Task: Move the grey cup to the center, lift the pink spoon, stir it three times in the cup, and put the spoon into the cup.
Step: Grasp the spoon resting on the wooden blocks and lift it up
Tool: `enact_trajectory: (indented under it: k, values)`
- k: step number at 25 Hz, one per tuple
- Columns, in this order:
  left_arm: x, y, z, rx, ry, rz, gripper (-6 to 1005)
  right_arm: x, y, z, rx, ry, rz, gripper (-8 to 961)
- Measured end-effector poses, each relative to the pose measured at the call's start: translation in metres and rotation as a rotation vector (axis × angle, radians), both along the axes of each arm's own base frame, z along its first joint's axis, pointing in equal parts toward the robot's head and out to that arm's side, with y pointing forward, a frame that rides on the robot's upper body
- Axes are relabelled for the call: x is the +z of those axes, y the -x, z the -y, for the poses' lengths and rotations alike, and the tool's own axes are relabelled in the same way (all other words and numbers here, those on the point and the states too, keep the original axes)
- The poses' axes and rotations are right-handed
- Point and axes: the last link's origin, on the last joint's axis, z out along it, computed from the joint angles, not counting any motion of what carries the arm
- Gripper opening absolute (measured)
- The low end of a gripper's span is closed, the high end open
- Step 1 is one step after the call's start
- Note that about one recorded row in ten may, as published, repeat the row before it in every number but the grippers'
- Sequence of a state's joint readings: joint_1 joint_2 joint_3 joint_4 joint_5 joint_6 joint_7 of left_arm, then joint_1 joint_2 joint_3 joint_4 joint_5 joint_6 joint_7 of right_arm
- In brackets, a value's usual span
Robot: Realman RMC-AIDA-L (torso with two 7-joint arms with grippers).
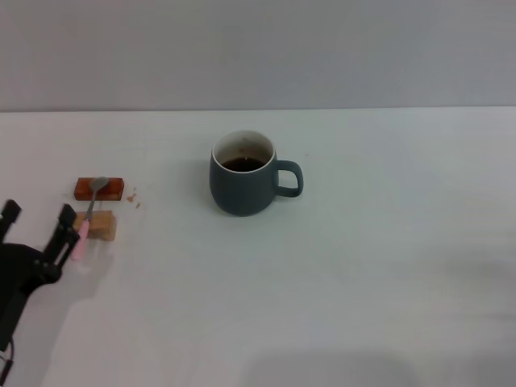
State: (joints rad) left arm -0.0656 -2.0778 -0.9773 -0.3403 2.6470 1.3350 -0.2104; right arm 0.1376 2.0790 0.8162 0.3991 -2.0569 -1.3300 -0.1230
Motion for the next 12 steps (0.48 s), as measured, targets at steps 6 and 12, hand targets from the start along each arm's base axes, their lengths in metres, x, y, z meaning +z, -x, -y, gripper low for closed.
enact_trajectory:
  k: [6,12]
  values:
    - [-0.015,-0.002,-0.003,0.056,0.057,-0.038,813,0.003,-0.002,-0.003,-0.008,-0.004,0.009,0]
    - [-0.022,-0.003,-0.004,0.071,0.084,-0.06,813,0.002,-0.004,-0.003,-0.015,0.004,0.008,0]
